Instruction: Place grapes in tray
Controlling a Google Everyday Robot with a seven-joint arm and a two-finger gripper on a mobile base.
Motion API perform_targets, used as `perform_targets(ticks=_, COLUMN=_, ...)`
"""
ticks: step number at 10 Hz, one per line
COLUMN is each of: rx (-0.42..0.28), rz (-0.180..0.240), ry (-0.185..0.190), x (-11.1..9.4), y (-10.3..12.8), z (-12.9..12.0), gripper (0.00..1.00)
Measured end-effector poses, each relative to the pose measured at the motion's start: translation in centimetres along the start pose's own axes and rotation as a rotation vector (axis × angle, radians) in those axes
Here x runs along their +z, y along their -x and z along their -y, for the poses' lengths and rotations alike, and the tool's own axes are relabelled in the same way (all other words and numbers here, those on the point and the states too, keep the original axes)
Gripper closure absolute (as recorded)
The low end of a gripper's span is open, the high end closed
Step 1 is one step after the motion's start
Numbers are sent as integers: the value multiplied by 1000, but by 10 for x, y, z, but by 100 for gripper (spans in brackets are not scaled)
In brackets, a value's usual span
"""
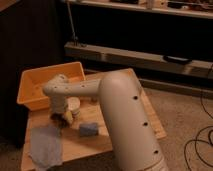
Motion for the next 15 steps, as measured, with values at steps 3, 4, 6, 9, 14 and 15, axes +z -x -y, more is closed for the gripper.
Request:
perform_targets(ticks=3, rx=16, rz=-31, ry=75, x=5, y=3, z=-5, gripper=20)
perform_targets(ticks=4, rx=21, rz=-33, ry=86, x=7, y=3, z=-7, gripper=20)
perform_targets(ticks=6, rx=18, rz=-34, ry=100, x=11, y=5, z=-6, gripper=20)
perform_targets(ticks=9, rx=19, rz=-30, ry=106, x=15, y=6, z=-6, gripper=26)
perform_targets(ticks=14, rx=32, rz=-15, ry=83, x=13, y=8, z=-5, gripper=49)
perform_targets(ticks=15, rx=30, rz=-17, ry=84, x=12, y=8, z=-5, gripper=49)
